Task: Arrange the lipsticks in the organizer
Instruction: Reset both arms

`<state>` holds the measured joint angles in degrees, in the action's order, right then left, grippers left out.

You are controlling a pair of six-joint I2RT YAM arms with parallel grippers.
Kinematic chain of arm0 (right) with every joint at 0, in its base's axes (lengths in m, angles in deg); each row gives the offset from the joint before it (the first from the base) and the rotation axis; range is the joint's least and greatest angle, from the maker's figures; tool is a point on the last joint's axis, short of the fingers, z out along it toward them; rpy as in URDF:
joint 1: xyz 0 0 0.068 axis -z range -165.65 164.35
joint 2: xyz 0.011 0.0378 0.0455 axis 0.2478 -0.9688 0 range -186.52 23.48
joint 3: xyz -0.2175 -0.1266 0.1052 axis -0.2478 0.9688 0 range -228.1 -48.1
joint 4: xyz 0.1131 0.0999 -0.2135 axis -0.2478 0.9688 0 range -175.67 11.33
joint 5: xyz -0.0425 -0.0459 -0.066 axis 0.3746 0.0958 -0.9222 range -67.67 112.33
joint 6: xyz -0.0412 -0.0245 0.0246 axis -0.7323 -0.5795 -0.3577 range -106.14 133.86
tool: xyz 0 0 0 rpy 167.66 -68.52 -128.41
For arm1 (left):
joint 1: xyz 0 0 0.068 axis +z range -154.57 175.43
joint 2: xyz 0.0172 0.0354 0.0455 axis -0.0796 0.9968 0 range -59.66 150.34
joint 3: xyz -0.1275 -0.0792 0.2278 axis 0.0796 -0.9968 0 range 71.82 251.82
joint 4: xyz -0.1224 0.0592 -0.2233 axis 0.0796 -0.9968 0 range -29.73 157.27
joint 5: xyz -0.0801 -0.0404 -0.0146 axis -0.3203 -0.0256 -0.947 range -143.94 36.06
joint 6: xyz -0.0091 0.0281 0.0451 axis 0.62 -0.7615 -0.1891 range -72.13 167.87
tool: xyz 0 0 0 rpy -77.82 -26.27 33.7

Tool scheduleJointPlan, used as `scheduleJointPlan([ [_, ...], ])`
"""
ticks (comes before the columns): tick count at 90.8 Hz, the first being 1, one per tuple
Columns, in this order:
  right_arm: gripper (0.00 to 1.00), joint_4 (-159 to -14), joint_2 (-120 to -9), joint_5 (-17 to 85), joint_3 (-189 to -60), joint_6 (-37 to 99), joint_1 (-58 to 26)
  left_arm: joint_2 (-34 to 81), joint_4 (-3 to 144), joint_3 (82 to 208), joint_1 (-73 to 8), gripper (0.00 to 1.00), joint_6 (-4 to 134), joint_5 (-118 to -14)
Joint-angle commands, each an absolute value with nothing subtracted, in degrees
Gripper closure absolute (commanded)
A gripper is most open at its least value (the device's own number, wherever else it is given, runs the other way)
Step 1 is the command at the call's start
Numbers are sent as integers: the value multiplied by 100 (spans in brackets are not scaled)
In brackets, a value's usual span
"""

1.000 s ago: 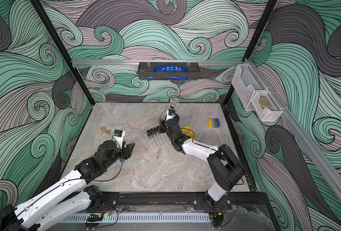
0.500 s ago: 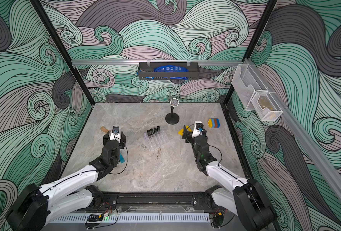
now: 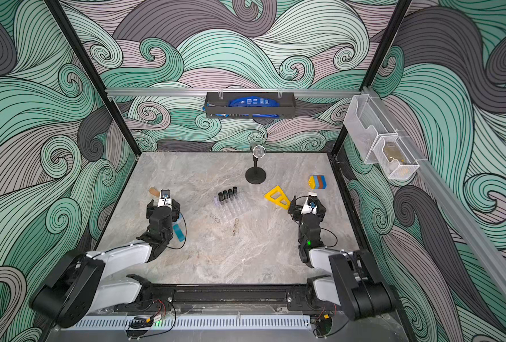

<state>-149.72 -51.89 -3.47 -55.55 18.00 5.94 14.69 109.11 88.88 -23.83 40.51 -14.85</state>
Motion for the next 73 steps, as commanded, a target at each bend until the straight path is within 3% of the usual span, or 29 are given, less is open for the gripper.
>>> scheduleJointPlan([
  [1,1,-16582,-5369,-56,-5285,1868,794,1853,11591,9069,-2089,19,4095,-2505],
  [20,1,-18157,-6394,835,-5015,1934,1163,2019,12142,8876,-1753,17,3828,-3097],
  [28,1,-18435,-6632,1147,-4971,1913,1236,2149,12413,8782,-1393,2,4162,-3339],
  [48,1,-18509,-6833,1320,-5040,1874,1250,3312,14044,8520,-678,1,4708,-3948],
  [63,1,-18259,-6784,1366,-5143,1861,1270,2766,11579,9347,-315,1,4939,-4955],
  [73,1,-18209,-6784,1384,-5169,1867,1273,2927,11520,9518,-420,1,4765,-4906],
])
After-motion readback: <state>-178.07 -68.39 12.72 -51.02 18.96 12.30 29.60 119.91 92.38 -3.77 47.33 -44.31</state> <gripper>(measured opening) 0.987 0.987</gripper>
